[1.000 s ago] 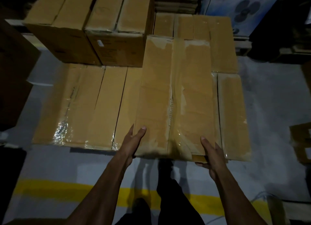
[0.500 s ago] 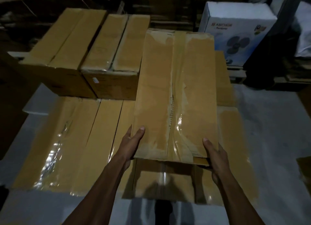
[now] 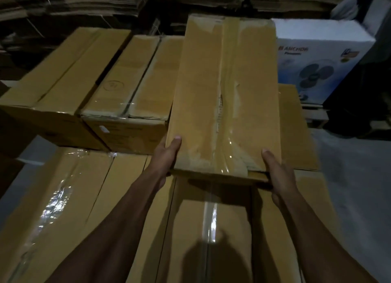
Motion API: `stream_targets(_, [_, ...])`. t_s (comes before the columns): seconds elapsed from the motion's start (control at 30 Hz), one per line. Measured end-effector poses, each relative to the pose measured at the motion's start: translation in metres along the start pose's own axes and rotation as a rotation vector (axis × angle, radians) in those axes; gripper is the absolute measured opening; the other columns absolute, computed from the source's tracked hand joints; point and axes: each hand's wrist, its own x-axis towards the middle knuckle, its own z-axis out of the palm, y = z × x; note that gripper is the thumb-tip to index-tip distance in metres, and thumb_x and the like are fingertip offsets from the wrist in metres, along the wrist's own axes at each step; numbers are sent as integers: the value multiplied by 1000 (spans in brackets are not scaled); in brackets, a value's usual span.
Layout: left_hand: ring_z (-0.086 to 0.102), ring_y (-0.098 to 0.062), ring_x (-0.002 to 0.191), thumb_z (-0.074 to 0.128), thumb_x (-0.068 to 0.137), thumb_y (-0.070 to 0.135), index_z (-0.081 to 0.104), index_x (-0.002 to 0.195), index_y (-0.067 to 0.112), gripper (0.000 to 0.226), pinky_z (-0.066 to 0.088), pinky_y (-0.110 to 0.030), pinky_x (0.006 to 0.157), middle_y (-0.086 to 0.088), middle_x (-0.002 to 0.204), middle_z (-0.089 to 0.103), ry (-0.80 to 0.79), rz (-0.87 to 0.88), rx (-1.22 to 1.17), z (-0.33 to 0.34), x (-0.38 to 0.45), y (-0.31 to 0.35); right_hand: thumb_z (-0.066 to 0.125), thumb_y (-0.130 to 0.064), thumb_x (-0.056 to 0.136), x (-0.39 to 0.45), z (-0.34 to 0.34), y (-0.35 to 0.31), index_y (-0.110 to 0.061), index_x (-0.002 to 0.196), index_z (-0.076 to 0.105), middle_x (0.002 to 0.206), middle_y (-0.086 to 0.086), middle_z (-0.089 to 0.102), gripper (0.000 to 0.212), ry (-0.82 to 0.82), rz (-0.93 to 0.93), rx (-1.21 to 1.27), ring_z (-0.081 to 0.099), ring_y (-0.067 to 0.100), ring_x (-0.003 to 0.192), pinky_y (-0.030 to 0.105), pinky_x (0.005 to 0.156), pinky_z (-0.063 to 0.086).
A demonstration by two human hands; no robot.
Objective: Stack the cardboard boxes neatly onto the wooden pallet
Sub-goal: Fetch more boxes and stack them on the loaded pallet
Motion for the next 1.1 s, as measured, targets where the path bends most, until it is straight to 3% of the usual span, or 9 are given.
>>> stream_targets(0.13, [59, -26, 111, 46, 102, 43, 44, 144, 35, 43, 49, -37, 84, -1, 127, 61, 31, 94, 23, 9, 44, 10, 68, -43, 91, 42, 24, -12, -25, 115, 60, 109, 0, 68, 31, 14, 24, 2, 66, 27, 104, 54, 92, 55])
stream_targets(0.27, [58, -27, 116, 46, 103, 34, 46, 145, 31, 42, 49, -50, 98, -4, 131, 60, 107, 202, 11, 10, 73, 4, 65, -43, 94, 65, 41, -17, -27, 111, 55, 104, 0, 65, 26, 6, 61, 7, 66, 24, 93, 43, 68, 59])
stream_targets(0.47, [53, -26, 120, 52, 100, 29, 49, 139, 21, 39, 46, -52, 103, -7, 134, 54, 223, 273, -3, 20, 93, -18, 58, -42, 98, 85, 53, -17, -25, 140, 51, 129, 1, 56, 45, 11, 64, -55, 59, 28, 110, 48, 65, 62])
stream_targets(0.57, [53, -29, 113, 55, 96, 39, 48, 122, 23, 31, 49, -50, 97, -13, 127, 51, 255, 320, 157, 15, 105, -24, 53, -40, 102, 89, 60, -17, -27, 145, 46, 131, -3, 47, 46, 4, 15, -75, 49, 23, 110, 52, 80, 60])
stream_targets(0.63, [53, -26, 107, 58, 96, 37, 50, 117, 16, 31, 47, -36, 89, -12, 120, 51, 283, 368, 300, 12, 106, -24, 50, -39, 103, 88, 64, -14, -27, 148, 42, 125, -4, 43, 47, 23, 8, -71, 45, 21, 109, 55, 86, 57])
stream_targets(0.8, [42, -32, 123, 63, 91, 46, 47, 133, 12, 57, 36, -35, 91, -17, 135, 44, 459, 583, 904, -4, 91, -16, 56, -49, 97, 79, 67, -7, -24, 144, 46, 136, 1, 52, 55, 34, 22, 0, 54, 23, 117, 56, 90, 55])
stream_targets(0.9, [10, -34, 148, 59, 85, 64, 25, 152, 28, 83, 20, -51, 115, -10, 161, 15, 274, 589, 1309, -20, 98, -4, 69, -56, 83, 73, 65, 4, -24, 147, 43, 140, 1, 51, 76, 1, 36, 36, 57, 18, 114, 56, 93, 54])
stream_targets(0.97, [-4, -31, 151, 61, 86, 60, 14, 155, 29, 89, 4, -49, 120, -6, 165, 4, 139, 566, 1472, -26, 106, 1, 71, -53, 83, 72, 65, 7, -22, 146, 42, 134, -1, 54, 76, -16, 48, 77, 58, 12, 106, 52, 87, 56])
stream_targets(1.1, [17, -31, 149, 66, 91, 29, 24, 153, 19, 76, 17, -43, 120, -6, 162, 21, 78, 640, 1458, -28, 113, 6, 71, -33, 90, 74, 68, 3, -26, 131, 48, 114, -9, 60, 48, -54, 8, 124, 61, 6, 95, 37, 69, 56])
